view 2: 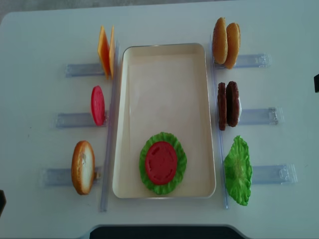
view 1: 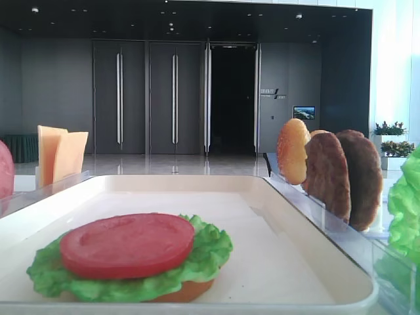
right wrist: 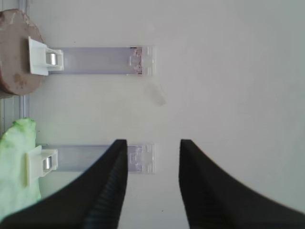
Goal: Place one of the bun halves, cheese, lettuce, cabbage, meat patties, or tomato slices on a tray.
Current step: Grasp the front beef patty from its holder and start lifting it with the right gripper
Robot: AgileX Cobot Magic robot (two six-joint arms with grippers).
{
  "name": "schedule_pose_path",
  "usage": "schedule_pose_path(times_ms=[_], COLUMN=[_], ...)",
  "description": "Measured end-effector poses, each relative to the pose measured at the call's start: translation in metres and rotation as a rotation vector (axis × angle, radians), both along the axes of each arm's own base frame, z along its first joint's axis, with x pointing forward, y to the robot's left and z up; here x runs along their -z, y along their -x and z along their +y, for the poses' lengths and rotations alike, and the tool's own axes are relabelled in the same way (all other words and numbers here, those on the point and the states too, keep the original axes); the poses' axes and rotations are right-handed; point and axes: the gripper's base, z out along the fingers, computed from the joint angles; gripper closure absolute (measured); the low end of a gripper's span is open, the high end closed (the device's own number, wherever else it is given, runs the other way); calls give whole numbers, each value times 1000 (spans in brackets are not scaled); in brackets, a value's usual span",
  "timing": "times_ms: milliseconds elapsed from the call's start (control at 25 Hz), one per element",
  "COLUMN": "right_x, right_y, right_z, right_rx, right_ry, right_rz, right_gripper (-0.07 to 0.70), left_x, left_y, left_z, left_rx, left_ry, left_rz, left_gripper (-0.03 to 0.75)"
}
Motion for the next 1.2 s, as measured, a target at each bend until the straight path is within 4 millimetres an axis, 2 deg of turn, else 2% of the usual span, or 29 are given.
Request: schedule_pose_path(times_ms=[200, 520, 680, 880, 1200], right_x=[0, -7, 1, 17, 27], right_y=[1, 3, -6, -27, -49], right_z=[17, 88, 114, 131, 152], right_rx=[-71, -149, -157, -139, -110], right_ry=[0, -129, -155, -159, -232], right_rz=[-3, -100, -61, 11, 63], right_gripper=[282, 259, 258, 258, 258], left_x=[0, 0, 0, 0, 0], left_y=[0, 0, 0, 0, 0], left_z=[0, 0, 0, 0, 0], left_rx=[0, 0, 0, 0, 0], left_ry=[0, 0, 0, 0, 0], left_rz=[0, 0, 0, 0, 0], left_gripper=[493, 494, 496, 496, 496])
